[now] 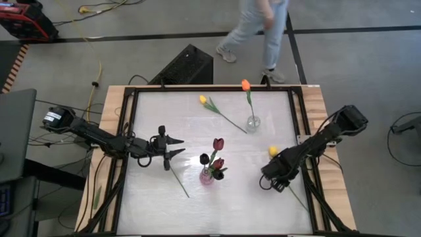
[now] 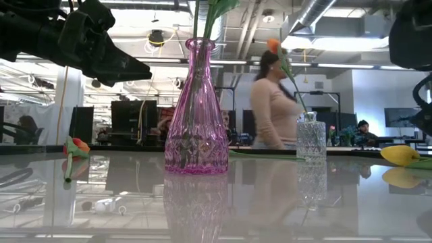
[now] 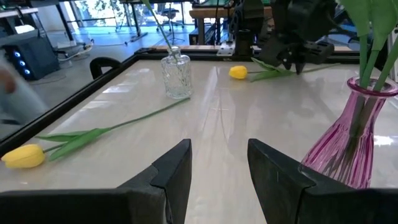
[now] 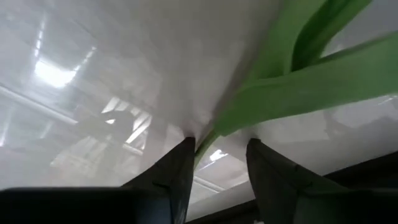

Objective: Sort flowers into vase by color
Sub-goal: Put the bottom right yellow flower into the transparent vase, then put the yellow flower into the transparent vase

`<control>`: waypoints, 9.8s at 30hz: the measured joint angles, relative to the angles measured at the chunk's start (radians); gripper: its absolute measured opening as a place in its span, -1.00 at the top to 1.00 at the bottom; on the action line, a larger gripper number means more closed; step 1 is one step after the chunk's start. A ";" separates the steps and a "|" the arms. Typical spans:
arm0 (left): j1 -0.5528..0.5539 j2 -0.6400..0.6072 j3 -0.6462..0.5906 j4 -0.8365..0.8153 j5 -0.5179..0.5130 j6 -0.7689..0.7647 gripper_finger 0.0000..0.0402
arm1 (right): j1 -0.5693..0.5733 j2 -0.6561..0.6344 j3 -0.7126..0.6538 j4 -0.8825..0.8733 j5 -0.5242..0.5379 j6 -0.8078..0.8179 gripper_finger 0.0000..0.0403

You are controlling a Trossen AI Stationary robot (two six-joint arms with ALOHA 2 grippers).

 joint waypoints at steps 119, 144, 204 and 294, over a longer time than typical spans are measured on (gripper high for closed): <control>0.000 0.000 0.000 -0.049 -0.045 -0.015 0.27 | -0.216 -0.461 0.358 0.164 0.065 -0.368 -0.07; 0.000 0.000 0.000 -0.067 -0.045 -0.015 0.27 | -0.480 0.212 0.518 0.515 0.717 -0.948 0.11; 0.000 0.000 0.000 -0.094 -0.056 -0.017 0.27 | -0.838 0.550 0.775 0.508 0.408 -1.073 0.87; 0.000 0.000 0.000 -0.131 -0.072 -0.046 0.27 | -0.611 -0.491 -0.338 1.687 1.141 -1.393 0.51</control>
